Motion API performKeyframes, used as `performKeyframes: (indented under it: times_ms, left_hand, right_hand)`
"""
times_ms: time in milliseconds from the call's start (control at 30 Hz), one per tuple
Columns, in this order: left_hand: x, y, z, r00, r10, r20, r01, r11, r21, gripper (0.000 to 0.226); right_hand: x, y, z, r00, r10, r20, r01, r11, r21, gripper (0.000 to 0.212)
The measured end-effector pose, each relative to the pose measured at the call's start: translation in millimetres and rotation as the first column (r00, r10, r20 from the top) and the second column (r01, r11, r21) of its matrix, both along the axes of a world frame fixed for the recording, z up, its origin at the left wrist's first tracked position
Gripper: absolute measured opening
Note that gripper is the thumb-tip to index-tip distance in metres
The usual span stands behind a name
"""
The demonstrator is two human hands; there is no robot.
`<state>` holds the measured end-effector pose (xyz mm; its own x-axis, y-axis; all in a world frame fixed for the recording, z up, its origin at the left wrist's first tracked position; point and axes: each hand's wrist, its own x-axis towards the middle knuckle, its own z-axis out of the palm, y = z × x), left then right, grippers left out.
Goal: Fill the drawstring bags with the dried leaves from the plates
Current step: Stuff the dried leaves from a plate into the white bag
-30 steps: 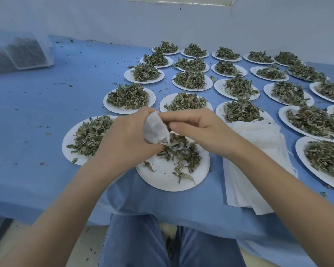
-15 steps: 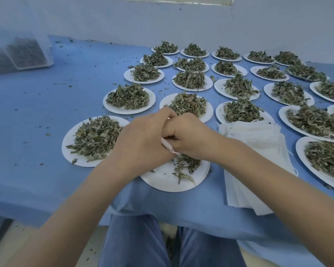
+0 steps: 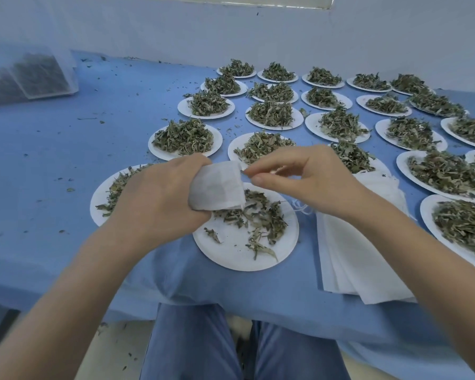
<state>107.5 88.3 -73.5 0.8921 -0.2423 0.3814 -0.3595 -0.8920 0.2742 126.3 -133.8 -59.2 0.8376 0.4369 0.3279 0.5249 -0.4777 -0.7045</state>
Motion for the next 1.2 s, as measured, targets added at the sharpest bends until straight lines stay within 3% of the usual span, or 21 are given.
performKeyframes:
  times_ms: [33,100,200,367,467,533,700,900,1200]
  left_hand:
    - [0,1,-1,1.000,0.008,0.000,-0.008,1.000,0.017,0.042]
    - [1,3,-3,1.000,0.019,0.002,-0.019,0.999,0.037,0.042]
    - [3,4,-6,1.000,0.020,-0.001,-0.020,1.000,0.020,0.044]
    - [6,4,-10,0.999,0.032,-0.003,-0.032,0.999,0.003,0.045]
    - [5,4,-11,1.000,0.027,-0.007,-0.027,1.000,-0.008,0.045]
    - [5,4,-12,0.999,0.023,-0.023,-0.023,1.000,0.000,0.045]
    - [4,7,-13,1.000,0.014,-0.017,-0.014,1.000,-0.007,0.044]
    - [3,11,-14,0.999,0.018,-0.027,-0.019,1.000,-0.011,0.045]
    - [-2,4,-16,0.997,0.006,-0.077,-0.004,1.000,0.022,0.044]
  right_hand:
    - [3,-4,-2,0.998,-0.048,0.051,0.057,0.982,-0.177,0.020]
    - [6,-6,-8,0.994,-0.097,0.059,0.114,0.841,-0.529,0.037]
    - [2,-2,-22,0.992,-0.128,0.003,0.089,0.673,-0.734,0.066]
    - [-13,1,-26,0.994,-0.075,-0.084,-0.002,0.728,-0.686,0.081]
    - [-19,0,-25,0.992,-0.122,-0.034,0.056,0.658,-0.751,0.097]
    - [-19,3,-27,0.990,-0.141,-0.023,0.070,0.618,-0.783,0.088]
    - [-12,11,-30,0.996,-0.080,-0.029,0.033,0.679,-0.733,0.051]
    - [-16,2,-27,0.997,-0.068,0.021,0.063,0.692,-0.719,0.067]
    - [-23,12,-36,0.998,-0.049,-0.031,0.021,0.801,-0.598,0.034]
